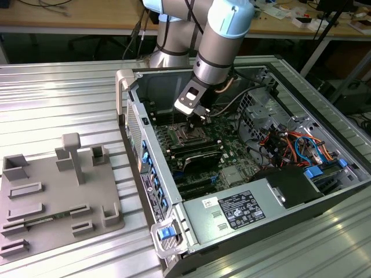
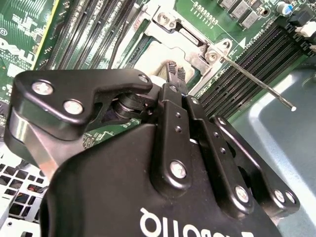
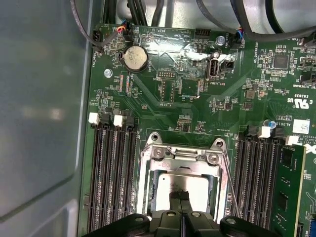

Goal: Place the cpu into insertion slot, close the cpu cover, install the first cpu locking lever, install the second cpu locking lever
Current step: 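Install the first cpu locking lever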

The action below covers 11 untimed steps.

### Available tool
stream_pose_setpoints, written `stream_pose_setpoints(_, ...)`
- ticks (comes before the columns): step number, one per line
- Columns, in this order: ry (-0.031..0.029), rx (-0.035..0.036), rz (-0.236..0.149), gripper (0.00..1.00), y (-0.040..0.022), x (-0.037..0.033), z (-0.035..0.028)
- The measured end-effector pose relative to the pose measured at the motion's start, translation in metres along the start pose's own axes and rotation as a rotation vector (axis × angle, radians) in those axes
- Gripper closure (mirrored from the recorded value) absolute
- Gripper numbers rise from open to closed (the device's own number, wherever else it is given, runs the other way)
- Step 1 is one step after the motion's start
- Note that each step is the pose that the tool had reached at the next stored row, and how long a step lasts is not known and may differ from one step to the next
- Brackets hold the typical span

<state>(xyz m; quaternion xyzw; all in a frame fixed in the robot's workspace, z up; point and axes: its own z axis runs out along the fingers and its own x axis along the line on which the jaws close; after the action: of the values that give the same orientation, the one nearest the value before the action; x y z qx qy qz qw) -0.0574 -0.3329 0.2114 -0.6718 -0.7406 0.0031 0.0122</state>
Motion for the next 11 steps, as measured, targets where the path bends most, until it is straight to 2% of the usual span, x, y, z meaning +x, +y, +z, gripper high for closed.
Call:
stream_pose_setpoints(4, 0.0, 0.0, 0.0, 0.89, 0.0006, 0.0, -0.0003)
stream_pose_setpoints(11, 0.0001, 0.0, 0.0, 0.89, 0.0005, 0.0, -0.0071)
